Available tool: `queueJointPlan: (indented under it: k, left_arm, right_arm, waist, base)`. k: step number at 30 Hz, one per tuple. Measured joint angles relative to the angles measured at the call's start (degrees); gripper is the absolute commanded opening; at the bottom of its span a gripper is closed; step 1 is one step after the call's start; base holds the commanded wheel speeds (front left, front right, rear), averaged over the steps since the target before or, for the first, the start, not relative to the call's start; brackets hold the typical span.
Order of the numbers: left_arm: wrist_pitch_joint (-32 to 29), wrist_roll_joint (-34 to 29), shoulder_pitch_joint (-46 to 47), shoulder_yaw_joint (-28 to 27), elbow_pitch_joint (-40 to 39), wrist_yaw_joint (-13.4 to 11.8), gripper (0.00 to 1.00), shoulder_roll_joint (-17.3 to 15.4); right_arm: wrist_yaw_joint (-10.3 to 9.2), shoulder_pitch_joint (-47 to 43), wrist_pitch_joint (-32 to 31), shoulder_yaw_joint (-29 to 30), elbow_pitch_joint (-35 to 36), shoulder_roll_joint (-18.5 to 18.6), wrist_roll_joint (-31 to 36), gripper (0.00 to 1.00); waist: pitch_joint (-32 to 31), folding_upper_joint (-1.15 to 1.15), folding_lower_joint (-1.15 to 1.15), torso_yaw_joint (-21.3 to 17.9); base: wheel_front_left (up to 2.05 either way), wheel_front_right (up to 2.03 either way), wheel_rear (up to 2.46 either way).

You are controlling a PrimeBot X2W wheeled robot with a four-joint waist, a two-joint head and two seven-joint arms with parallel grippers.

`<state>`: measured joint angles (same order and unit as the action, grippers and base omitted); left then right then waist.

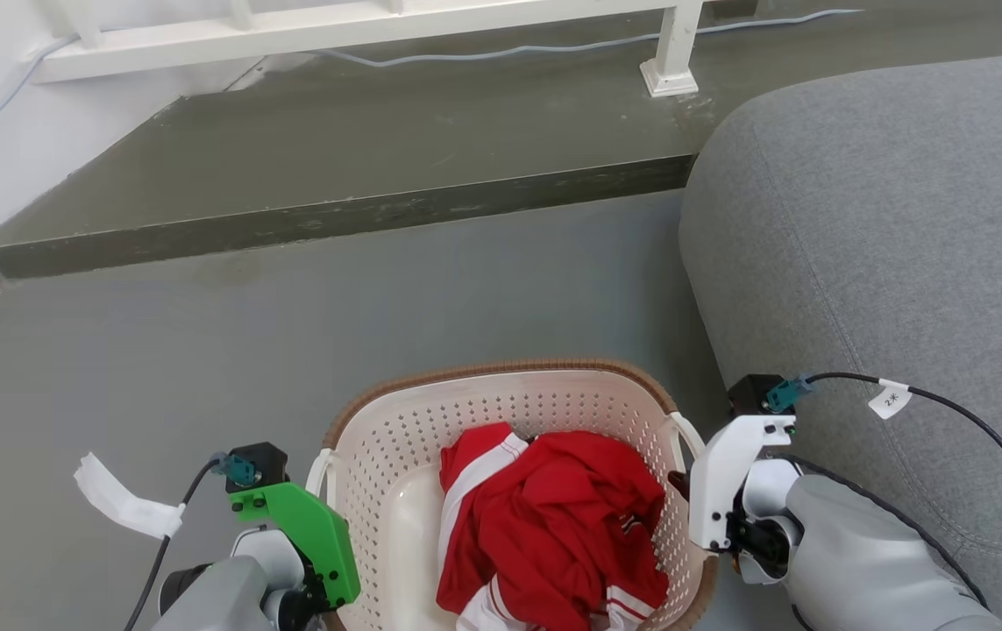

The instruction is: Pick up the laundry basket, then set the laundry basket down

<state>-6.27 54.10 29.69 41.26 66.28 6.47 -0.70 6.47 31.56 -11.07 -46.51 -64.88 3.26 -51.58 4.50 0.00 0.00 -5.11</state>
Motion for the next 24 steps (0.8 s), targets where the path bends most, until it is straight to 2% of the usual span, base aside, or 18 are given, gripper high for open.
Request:
queueJointPlan:
  k: [14, 24]
  left_arm:
    - [0.01, 1.65, 0.01, 1.15, -0.14, -0.58, 0.00, -0.09]
    - [0.79, 1.68, 1.40, 1.56, -0.88, -1.47, 0.00, -0.22]
  right_arm:
    - [0.00, 0.64, 0.26, -1.07, -0.34, 0.04, -0.91, 0.00]
    - [0.00, 2.68, 1.87, -1.55, -0.47, 0.12, -0.91, 0.00]
  waist:
    - [0.54, 0.00, 0.00, 0.00]
    - [3.57, 0.00, 0.00, 0.13]
  base:
    - [0.00, 0.00, 0.00]
    - [0.00, 0.00, 0.00]
